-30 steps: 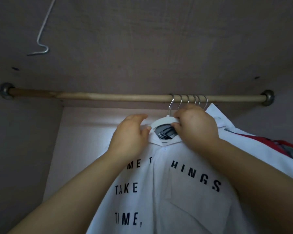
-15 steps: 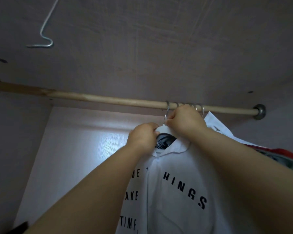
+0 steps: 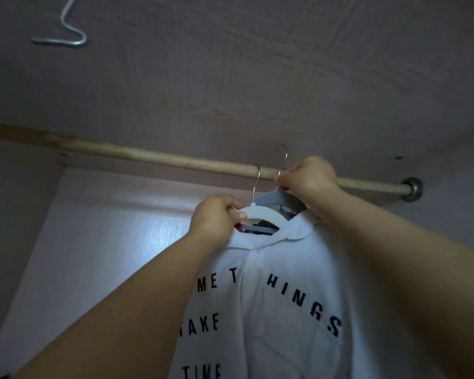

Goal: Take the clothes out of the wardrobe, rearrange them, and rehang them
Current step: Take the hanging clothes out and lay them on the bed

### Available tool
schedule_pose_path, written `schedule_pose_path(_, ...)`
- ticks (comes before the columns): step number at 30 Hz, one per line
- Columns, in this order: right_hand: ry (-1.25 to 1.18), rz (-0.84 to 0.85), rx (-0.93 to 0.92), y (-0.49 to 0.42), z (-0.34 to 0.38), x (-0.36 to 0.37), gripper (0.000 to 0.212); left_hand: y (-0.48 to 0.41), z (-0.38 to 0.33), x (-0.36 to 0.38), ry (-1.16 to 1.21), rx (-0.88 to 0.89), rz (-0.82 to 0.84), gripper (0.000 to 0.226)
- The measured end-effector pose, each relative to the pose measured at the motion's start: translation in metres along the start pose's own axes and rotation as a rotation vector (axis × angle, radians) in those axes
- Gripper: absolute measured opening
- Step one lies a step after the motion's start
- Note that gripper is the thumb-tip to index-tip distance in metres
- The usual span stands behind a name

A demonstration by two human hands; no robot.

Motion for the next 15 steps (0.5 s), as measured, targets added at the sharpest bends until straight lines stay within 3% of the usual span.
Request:
schedule_pose_path(2,-0.035,0.020,0.015,0.000,-0.003,-0.001,0.017,0.001,-0.001,-0.005,0.004,0.010,-0.004,0.016)
schedule_pose_path(5,0.143,0.091,0.007,0.007,-0.008,0.025,0.015,0.004,-0.001,-0.009,0.035,0.006,-0.017,0.013)
schedule_pose_path(8,0.225,0.024,-0.073,0.016,-0.001,0.023,0.011,0.007,-0.002,-0.013,0.057,0.004,-0.035,0.012)
schedule_pose_path(12,0.143,-0.032,-0.344,0.063,0.021,0.005,0.015,0.011,-0.008,-0.017,0.059,0.021,-0.062,0.012)
schedule_pose_path(15,0.404,0.006,-0.536,0.096,0.024,0.034,0.016,0.015,-0.006,-0.018,0.036,0.022,-0.072,0.017)
Point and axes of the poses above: each hand's wrist, its own y-axis away from the middle knuckle, its own x-axis out of the palm, z = x × y, the point moved 10 cm from there along -y, towards the middle knuckle, and after that the axes turned 15 degrees about x, right-handed, at the moved point
